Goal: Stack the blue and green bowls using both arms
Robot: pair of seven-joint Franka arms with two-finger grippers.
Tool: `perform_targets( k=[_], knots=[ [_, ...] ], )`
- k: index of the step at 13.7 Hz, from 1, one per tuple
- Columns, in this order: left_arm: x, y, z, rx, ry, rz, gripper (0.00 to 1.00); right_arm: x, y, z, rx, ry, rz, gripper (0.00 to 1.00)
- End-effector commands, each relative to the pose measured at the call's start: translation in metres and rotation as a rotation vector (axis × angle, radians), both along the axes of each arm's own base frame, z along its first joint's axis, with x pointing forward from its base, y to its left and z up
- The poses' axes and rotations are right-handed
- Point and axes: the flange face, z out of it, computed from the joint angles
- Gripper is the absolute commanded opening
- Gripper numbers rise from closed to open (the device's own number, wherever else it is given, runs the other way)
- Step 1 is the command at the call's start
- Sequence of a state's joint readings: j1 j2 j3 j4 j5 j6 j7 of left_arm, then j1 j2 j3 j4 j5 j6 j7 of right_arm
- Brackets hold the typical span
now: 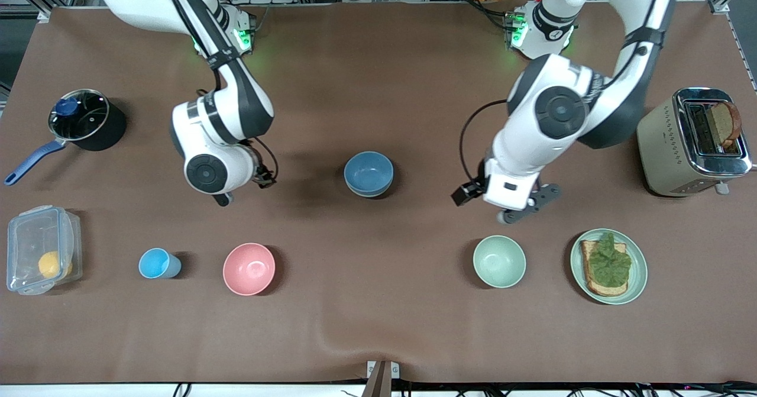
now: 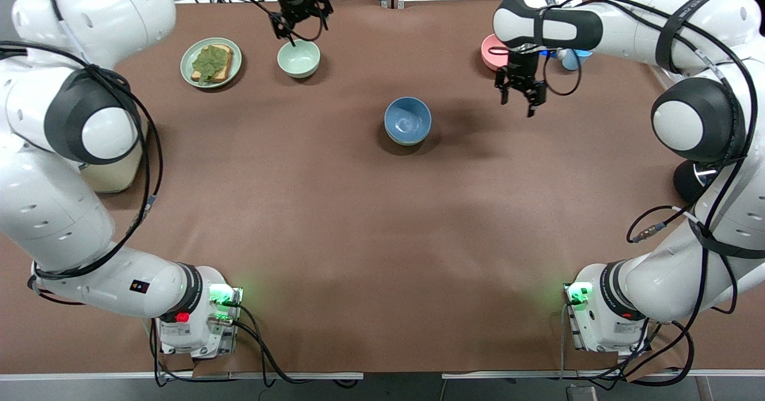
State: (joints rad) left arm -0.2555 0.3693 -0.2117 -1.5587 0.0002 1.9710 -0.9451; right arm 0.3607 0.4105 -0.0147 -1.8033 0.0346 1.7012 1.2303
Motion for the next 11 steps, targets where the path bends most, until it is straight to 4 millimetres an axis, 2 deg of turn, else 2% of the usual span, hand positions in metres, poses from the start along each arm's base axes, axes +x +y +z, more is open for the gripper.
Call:
perform_targets(
  k=[1, 2, 3, 5, 6, 9, 11],
  knots=[
    [0.015, 0.068, 0.038, 0.025, -0.004, -0.038, 1.0, 0.003, -0.028, 0.024, 0.016, 0.015, 0.178, 1.0],
    [0.023, 0.092, 0.05, 0.027, 0.003, -0.059, 1.0, 0.007, -0.042, 0.029, 0.057, 0.021, 0.229, 1.0],
    [0.027, 0.108, 0.056, 0.029, 0.009, -0.082, 1.0, 0.011, -0.059, 0.033, 0.099, 0.032, 0.279, 1.0],
    [0.029, 0.138, 0.075, 0.023, -0.019, -0.087, 1.0, 0.014, -0.083, 0.038, 0.167, 0.061, 0.362, 1.0],
    [0.028, 0.144, 0.081, 0.014, -0.027, -0.108, 1.0, 0.016, -0.092, 0.039, 0.179, 0.062, 0.371, 1.0],
    [0.011, 0.176, 0.112, 0.044, -0.026, -0.209, 1.0, 0.022, -0.132, 0.039, 0.256, 0.084, 0.471, 1.0],
    [-0.005, 0.187, 0.131, 0.062, -0.009, -0.262, 1.0, 0.025, -0.158, 0.039, 0.285, 0.094, 0.524, 1.0]
  ],
)
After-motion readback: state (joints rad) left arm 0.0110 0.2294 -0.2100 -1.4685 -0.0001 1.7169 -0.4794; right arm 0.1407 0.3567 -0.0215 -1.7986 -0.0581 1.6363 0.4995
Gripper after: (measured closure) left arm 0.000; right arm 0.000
